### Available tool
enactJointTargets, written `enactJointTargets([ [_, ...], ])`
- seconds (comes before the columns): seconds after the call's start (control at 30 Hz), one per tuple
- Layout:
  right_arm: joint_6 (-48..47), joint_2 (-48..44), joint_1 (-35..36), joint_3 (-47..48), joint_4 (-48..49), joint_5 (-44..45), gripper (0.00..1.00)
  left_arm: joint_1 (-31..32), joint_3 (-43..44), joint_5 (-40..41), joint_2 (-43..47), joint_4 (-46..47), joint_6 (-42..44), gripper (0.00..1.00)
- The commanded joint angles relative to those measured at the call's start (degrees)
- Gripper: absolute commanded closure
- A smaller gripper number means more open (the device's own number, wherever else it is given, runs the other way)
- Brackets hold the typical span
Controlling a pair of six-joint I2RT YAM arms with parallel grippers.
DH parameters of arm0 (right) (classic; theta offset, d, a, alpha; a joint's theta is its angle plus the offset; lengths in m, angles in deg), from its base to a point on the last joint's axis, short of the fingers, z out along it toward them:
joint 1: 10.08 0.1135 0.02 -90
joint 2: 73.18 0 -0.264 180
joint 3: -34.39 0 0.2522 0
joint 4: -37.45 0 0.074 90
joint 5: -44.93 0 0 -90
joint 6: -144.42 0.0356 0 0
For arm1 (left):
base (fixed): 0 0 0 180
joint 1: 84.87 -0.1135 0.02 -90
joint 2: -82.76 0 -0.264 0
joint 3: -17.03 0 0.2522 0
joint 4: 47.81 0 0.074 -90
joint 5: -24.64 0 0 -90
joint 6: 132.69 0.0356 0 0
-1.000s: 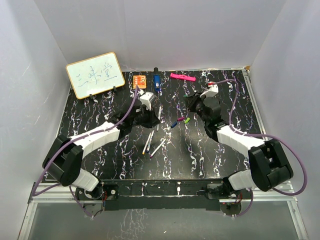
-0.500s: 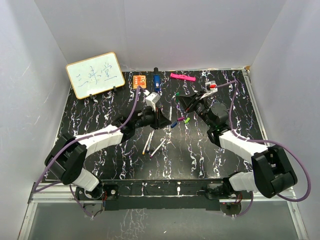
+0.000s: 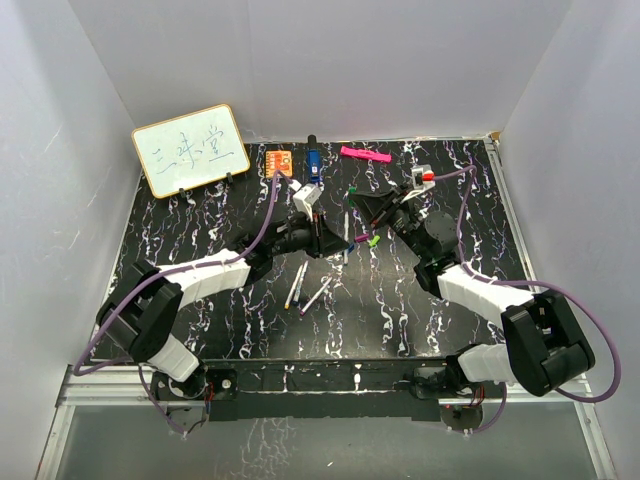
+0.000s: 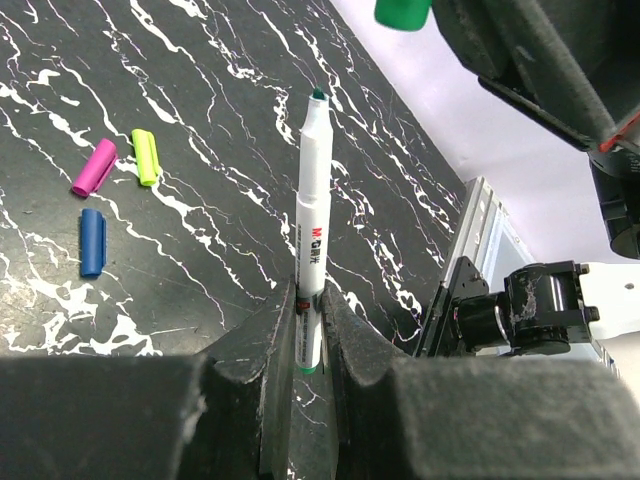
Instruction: Insert the pens into the pen caps
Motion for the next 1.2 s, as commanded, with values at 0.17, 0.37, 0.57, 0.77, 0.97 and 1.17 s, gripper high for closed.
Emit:
enactJointTargets([
  [0.17,0.4,0.0,1.4,0.4,6.1,0.0,1.00,0.8,1.7,-1.6,0.5,1.8,0.1,1.00],
  [0.37,-0.4,0.2,1.9,0.1,5.6,1.2,1.00,1.0,1.9,-1.4,1.5,1.1,0.9,1.00],
  [0.57,-1.0,0.3,1.9,-0.1,4.6,2.5,1.00,1.0,1.6,-0.9,2.8,1.4,1.3,1.00],
  [0.77,-1.5,0.2,1.9,-0.2,3.5,3.9,1.00,1.0,0.9,-0.1,4.1,1.9,1.5,1.00],
  [0.97,-1.3,0.7,2.0,-0.2,3.4,3.8,1.00,1.0,0.9,0.1,4.6,2.2,1.4,1.00],
  [1.17,-1.0,0.7,2.4,-0.3,3.4,3.7,1.00,1.0,1.1,0.5,4.0,1.6,1.6,1.00],
])
